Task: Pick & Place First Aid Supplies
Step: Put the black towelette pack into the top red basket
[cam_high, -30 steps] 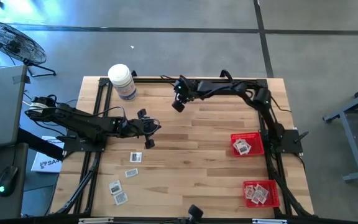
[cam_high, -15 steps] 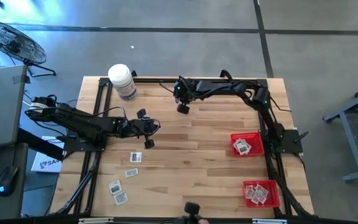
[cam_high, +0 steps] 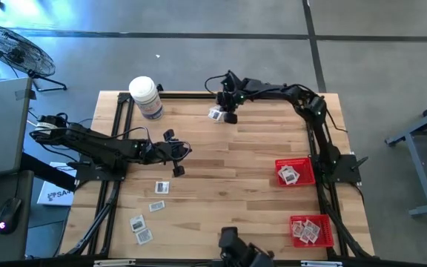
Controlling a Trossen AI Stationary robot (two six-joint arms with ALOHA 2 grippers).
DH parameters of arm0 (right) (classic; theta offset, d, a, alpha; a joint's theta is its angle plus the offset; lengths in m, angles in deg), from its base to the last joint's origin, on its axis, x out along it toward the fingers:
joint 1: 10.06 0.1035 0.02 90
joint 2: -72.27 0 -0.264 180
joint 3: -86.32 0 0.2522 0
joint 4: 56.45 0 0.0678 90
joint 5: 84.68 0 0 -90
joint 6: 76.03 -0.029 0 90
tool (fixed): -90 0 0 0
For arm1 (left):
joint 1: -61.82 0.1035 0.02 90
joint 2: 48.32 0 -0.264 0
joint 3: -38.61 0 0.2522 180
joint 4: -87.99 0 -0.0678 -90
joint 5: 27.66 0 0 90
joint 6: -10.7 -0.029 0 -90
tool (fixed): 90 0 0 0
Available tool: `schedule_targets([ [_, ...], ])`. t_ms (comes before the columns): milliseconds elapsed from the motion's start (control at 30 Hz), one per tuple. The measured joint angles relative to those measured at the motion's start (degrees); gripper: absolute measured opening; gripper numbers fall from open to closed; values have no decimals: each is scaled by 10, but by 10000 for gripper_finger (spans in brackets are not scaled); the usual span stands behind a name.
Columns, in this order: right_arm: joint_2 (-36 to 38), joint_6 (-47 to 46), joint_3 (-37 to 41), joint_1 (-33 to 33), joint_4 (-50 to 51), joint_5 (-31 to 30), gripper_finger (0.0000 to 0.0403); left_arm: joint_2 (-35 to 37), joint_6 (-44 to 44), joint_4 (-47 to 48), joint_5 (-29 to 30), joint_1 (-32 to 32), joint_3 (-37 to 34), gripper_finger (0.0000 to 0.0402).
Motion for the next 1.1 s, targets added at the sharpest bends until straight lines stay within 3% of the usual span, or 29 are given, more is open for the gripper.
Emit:
schedule_targets([
  [200, -49, 81, -70, -5, 74, 67, 0, 0, 0, -1, 2, 0, 0, 0],
  [367, -86, 114, -117, -15, 138, 71, 0, 0, 0, -2, 3, 0, 0, 0],
  [533, -84, 102, -122, -17, 170, 17, 0, 0, 0, -2, 3, 0, 0, 0],
  [767, -82, 108, -146, 10, 338, -79, 0, 0, 0, -2, 3, 0, 0, 0],
  [1100, -84, 122, -145, 110, 494, -110, 0, 0, 1, 15, 2, 0, 0, 0],
])
